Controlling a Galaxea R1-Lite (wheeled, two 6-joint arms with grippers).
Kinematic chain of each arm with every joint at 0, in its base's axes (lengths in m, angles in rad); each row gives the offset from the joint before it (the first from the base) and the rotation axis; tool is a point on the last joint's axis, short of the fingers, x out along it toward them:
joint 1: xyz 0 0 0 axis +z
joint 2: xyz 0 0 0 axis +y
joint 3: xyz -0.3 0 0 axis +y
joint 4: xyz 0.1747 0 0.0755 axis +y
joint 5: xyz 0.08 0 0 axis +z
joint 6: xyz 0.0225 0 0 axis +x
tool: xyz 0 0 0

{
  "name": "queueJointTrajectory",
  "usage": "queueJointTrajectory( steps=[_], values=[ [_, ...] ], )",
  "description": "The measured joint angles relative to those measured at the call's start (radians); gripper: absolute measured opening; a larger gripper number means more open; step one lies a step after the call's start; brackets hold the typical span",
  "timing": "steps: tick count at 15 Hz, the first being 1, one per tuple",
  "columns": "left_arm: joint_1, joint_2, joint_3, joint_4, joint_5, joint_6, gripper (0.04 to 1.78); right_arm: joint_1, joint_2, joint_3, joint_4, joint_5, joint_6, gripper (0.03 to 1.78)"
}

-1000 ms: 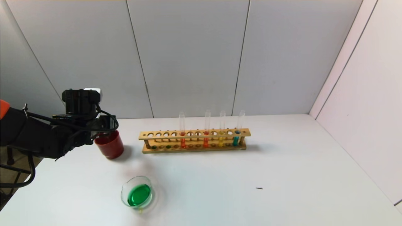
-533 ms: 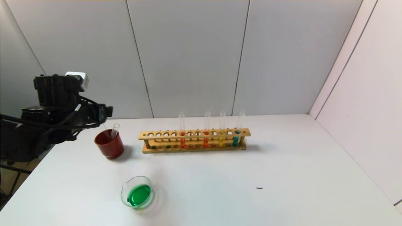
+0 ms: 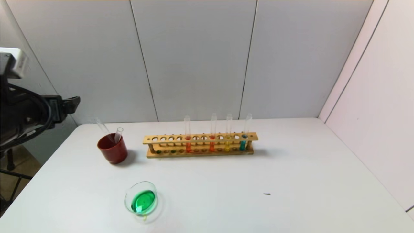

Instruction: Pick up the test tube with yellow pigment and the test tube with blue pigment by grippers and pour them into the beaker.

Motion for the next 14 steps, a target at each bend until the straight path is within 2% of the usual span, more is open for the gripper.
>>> queueJointTrajectory(
  steps=[3,12,14],
  values=[
    [0.003,-0.199,0.064,0.116,0.001,-0.001,1.75,0.000,0.000,0.000,0.000,0.000,0.000,1.70],
    [0.004,-0.840,0.146,0.642,0.029,0.001,1.75,0.000,0.000,0.000,0.000,0.000,0.000,1.70],
    [0.033,-0.970,0.174,0.778,0.025,-0.005,1.75,0.000,0.000,0.000,0.000,0.000,0.000,1.70]
  ],
)
